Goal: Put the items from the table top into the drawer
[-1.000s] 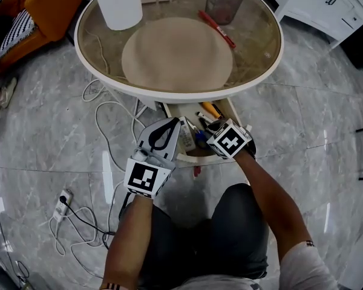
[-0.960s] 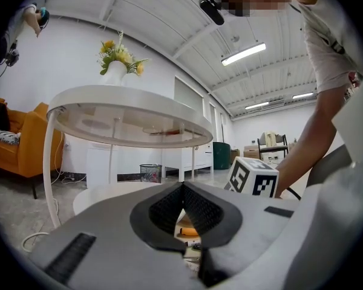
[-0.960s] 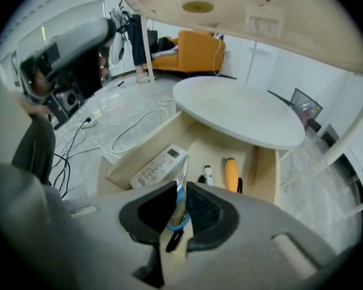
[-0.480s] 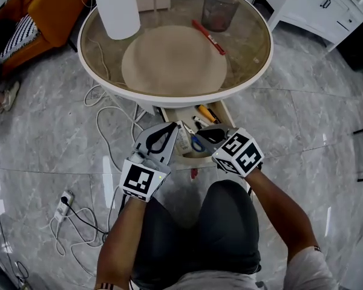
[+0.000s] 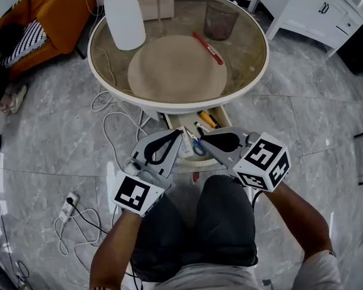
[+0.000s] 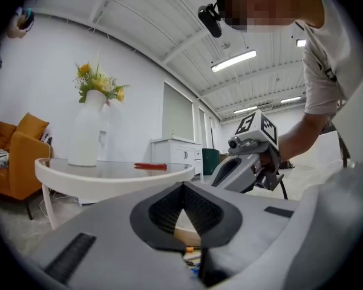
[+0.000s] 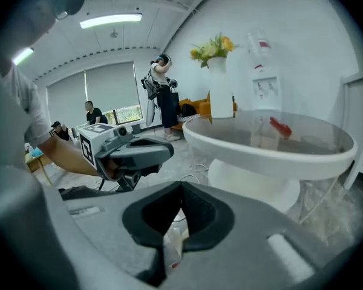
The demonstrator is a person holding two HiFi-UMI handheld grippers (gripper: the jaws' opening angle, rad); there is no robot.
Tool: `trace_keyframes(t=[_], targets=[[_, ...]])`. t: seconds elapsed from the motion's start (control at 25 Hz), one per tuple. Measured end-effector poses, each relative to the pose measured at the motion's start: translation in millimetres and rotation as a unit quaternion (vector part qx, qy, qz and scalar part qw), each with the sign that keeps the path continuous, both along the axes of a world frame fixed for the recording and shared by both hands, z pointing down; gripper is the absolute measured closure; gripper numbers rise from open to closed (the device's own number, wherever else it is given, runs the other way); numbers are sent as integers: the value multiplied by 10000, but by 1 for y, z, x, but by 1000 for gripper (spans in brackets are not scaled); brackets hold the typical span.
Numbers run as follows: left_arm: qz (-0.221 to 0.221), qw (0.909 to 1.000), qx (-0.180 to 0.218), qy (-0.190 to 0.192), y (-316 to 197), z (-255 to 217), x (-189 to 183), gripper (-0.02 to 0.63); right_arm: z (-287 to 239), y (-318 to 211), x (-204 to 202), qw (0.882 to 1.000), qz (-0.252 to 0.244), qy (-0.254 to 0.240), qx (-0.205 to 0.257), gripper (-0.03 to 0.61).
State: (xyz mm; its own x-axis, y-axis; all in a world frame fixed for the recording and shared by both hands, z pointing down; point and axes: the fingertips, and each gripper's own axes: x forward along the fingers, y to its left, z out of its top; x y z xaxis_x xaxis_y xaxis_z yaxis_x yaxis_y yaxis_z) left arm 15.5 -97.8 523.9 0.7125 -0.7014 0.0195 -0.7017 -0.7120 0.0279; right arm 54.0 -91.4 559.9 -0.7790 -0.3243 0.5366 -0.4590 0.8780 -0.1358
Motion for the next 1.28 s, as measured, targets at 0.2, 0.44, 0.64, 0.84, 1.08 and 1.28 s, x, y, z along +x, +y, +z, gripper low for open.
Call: trace_keyframes(t=[0.2, 0.44, 0.64, 0.84, 1.08, 1.28], targets=[[-39, 9998, 163, 49, -4, -41, -7, 614, -50, -4, -3, 9998, -26, -172, 117, 578], [-43, 9988, 331, 346, -20, -84, -6, 614, -94, -27, 2, 9992, 181, -321, 134, 577], [21, 9990, 377, 222, -37, -102, 0, 614, -118, -61, 9, 9983, 435, -209, 327, 577], [-2, 9990, 393, 232, -54, -114, 1, 614, -128, -109, 17, 9962, 676, 186, 524, 577], [-93, 9991, 342, 230, -66, -116, 1, 614, -117, -166, 27, 9917, 943, 702, 516, 575], [-150, 9991, 321, 252, -66, -114, -1, 614, -92, -205, 33, 9863, 1178, 1126, 257, 543]])
